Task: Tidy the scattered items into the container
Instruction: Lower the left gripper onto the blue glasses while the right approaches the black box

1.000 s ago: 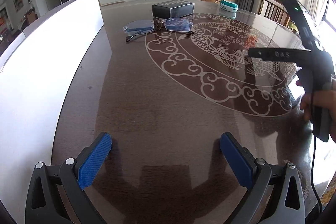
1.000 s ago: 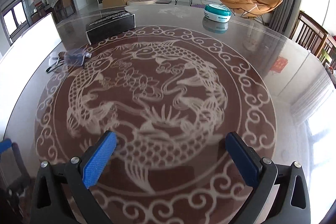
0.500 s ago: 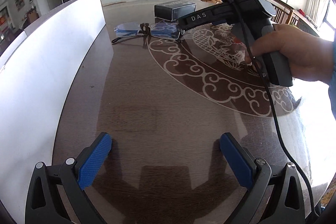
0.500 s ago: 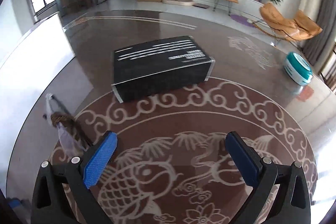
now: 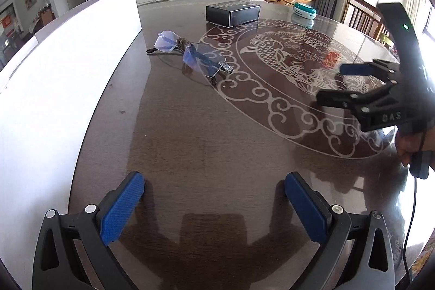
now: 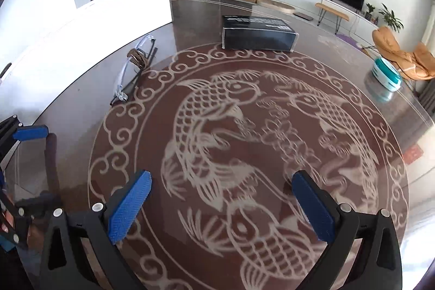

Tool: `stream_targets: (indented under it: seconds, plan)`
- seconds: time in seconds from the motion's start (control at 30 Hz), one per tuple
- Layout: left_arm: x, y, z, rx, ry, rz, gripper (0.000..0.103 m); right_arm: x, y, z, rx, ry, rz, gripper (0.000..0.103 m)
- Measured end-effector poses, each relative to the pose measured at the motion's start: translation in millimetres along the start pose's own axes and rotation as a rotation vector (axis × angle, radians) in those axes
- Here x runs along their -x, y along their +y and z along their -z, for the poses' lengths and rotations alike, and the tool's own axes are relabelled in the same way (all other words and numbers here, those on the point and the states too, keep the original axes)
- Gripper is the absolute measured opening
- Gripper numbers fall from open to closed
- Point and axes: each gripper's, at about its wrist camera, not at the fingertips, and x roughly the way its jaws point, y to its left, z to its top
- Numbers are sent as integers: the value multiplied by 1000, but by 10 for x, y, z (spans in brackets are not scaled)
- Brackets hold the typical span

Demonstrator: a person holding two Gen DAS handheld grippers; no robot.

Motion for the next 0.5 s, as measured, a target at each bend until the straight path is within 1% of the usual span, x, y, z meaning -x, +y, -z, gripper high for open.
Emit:
stream_targets:
  seconds: [0.1,0.17,0.23,0.37,0.43,0.5]
  plan:
    - [-148,-29,-208,43,5,-31,103,159,-134,200,-51,0,34,103]
    - [-291,-58,-414,75,5,-54,103,246,-212,257,-84,0,59,103]
    - [-448,-74,-639,111,7,-79,103,277,-260,273,-108,1,80,103]
    - [-729,-62,-1033,168,7,-120,103,297,-312,257,-113,2,82,103]
    - [-835,-34,-1182,202,6,-143,103,301,-311,261,-113,2,82,103]
    - [-919,-7,-1294,213,9,-150,103,267,-310,223,-114,2,82,103]
